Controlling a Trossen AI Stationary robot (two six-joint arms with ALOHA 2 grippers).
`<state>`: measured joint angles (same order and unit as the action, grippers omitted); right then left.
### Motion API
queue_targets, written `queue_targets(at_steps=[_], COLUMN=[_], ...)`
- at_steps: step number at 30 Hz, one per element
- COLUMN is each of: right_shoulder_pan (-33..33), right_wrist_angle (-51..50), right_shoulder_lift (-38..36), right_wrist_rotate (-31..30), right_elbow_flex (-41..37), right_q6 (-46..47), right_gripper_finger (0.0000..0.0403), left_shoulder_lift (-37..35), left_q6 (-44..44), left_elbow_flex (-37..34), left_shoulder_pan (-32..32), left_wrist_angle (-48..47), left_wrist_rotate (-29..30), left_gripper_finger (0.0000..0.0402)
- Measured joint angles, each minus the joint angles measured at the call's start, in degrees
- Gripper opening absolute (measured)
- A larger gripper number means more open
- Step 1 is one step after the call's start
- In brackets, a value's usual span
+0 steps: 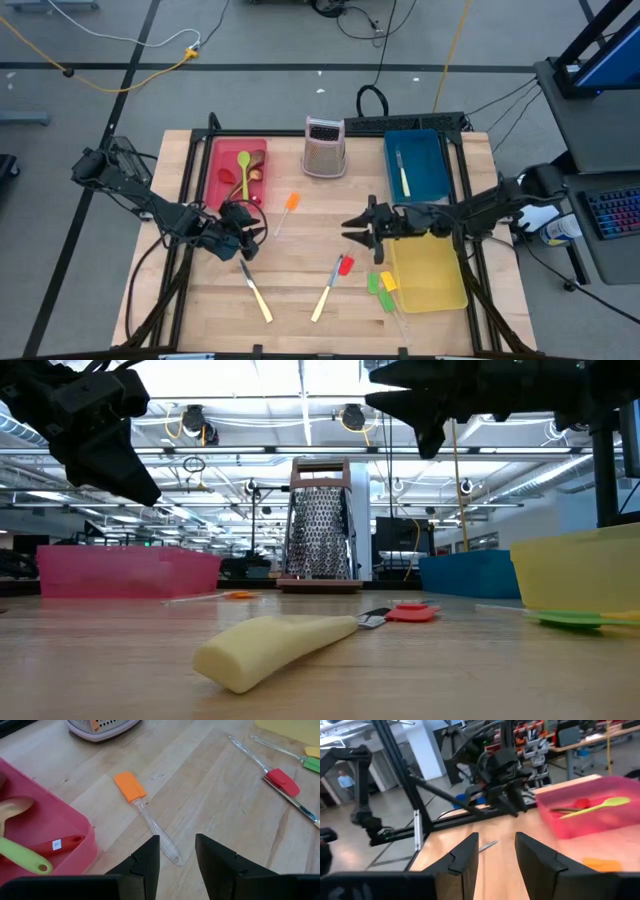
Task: Pick & Place Kitchen Items
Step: Put the right yellow knife into the blue bin
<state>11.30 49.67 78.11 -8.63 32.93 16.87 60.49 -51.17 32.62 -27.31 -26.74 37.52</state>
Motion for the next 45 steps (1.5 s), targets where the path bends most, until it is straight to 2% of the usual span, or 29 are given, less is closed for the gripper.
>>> queue_targets(at_steps=[3, 6, 8, 11, 16, 20, 25, 30, 38, 45], right_shoulder_pan=[-0.43, 0.65, 2.67, 5.78, 8.10, 9.55, 11.52, 10.96, 10.50, 10.68], right_wrist_angle=[1.60, 1.03, 0.85, 0.16, -11.44, -19.95, -36.75, -43.17, -41.78, -40.50], right_shoulder_lift=[1.47, 3.93, 6.40, 11.00, 18.13, 23.44, 29.30, 32.76, 37.29, 39.73], right_wrist_rotate=[0.21, 6.53, 8.99, 8.91, 9.13, 14.14, 14.83, 14.94, 18.89, 19.83], right_elbow_flex=[0.03, 0.41, 2.12, 7.18, 18.89, 28.13, 35.69, 37.27, 37.20, 37.20], right_q6=[-1.00, -2.09, -3.16, -7.84, -10.50, -10.52, -10.65, -7.53, -7.62, -13.02], right_gripper_finger=[0.0118, 0.0112, 0.0110, 0.0111, 0.0129, 0.0148, 0.0161, 0.0156, 0.0154, 0.0153], left_shoulder_lift=[0.00, 0.00, 0.00, 0.00, 0.00, 0.00, 0.00, 0.00, 0.00, 0.00], left_q6=[0.80, 3.09, 4.34, 5.95, 6.38, 6.24, 6.33, 6.42, 5.98, 4.16], left_elbow_flex=[0.00, 0.00, 0.00, 0.00, 0.01, 0.02, 0.04, 0.04, 0.04, 0.04], left_shoulder_pan=[0.01, 0.00, 0.02, 0.00, 0.00, 0.00, 0.02, 0.10, 1.19, 2.31], left_wrist_angle=[0.00, 0.00, 0.00, 0.00, -0.05, 0.01, 0.04, 0.25, 0.35, 0.48], left_wrist_rotate=[0.00, -0.02, -0.02, 0.00, -0.02, -0.02, 0.02, 0.02, -0.42, -1.68], left_gripper_finger=[0.0131, 0.0131, 0.0131, 0.0131, 0.0131, 0.0131, 0.0131, 0.0131, 0.0131, 0.0131])
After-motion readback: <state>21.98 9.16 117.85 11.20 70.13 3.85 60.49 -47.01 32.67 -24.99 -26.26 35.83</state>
